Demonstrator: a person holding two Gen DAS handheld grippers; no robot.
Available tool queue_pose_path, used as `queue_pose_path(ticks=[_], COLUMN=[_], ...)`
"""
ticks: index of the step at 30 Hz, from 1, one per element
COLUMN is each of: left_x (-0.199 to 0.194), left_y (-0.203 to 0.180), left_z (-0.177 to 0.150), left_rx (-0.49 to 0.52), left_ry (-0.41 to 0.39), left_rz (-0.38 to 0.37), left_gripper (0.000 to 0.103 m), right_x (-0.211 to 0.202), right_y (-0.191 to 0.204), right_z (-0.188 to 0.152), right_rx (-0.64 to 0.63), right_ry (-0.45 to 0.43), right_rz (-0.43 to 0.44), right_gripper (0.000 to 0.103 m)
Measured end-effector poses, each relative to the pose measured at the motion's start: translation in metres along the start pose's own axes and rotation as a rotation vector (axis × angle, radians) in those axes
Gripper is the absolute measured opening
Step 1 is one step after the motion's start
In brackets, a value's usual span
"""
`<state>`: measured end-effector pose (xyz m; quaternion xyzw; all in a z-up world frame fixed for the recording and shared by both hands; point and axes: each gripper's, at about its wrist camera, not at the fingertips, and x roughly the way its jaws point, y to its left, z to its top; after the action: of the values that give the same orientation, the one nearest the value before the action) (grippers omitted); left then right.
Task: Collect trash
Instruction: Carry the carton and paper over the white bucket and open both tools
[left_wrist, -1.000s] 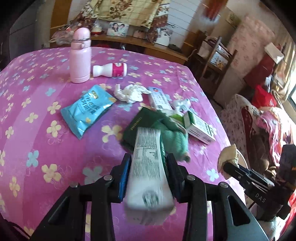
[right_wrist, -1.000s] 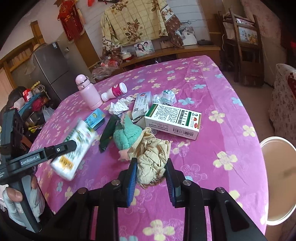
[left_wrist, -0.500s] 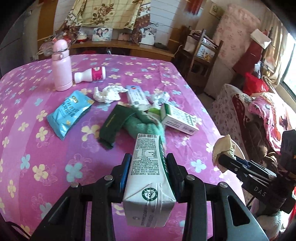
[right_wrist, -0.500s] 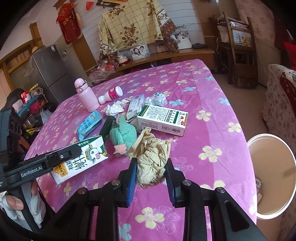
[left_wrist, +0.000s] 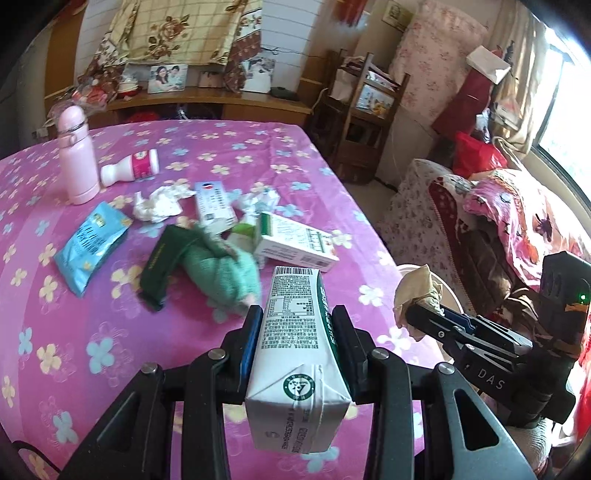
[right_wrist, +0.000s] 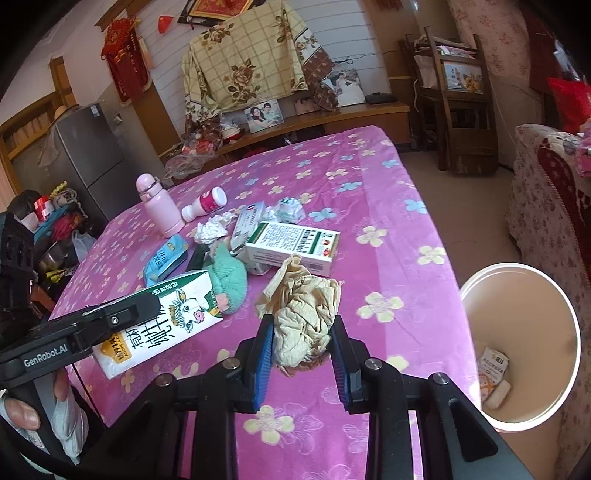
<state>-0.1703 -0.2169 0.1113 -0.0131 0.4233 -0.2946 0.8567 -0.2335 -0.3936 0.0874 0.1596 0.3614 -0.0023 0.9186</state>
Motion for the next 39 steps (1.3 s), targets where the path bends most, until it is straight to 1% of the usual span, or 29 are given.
queue_pose_path(ticks=[10,21,26,33,39], left_x=[0.023,0.051,0.067,0.092,0.111], left_y=[-0.05,-0.095,-0.114,-0.137,-0.156], left_z=[0.012,0.019,0.021,0.022,0.023], left_rx=[0.072,0.124,0.141,0.153,0.16], left_ry=[0.011,0.033,0.056,0.09,0.112], left_rz=[-0.041,-0.085,-0.119,-0.17,-0.191], left_gripper=[0.04,0.04,0.04,0.04,0.04], right_x=[-0.022,-0.04,-0.045,-0.045,-0.037], right_y=[-0.039,-0.09,-0.11,-0.145,-0.179], right_z=[0.002,-0.001,-0.003,-0.009,-0.017], right_rx=[0.048,0.12,0.148,0.206,0.272], right_ry=[-0.028,-0.038,-0.041,-0.021,0.01], right_rz=[-0.065,-0.134,-0.168,-0.217,-0.246], right_gripper=[0.031,0.031,0.031,0.031,0.031])
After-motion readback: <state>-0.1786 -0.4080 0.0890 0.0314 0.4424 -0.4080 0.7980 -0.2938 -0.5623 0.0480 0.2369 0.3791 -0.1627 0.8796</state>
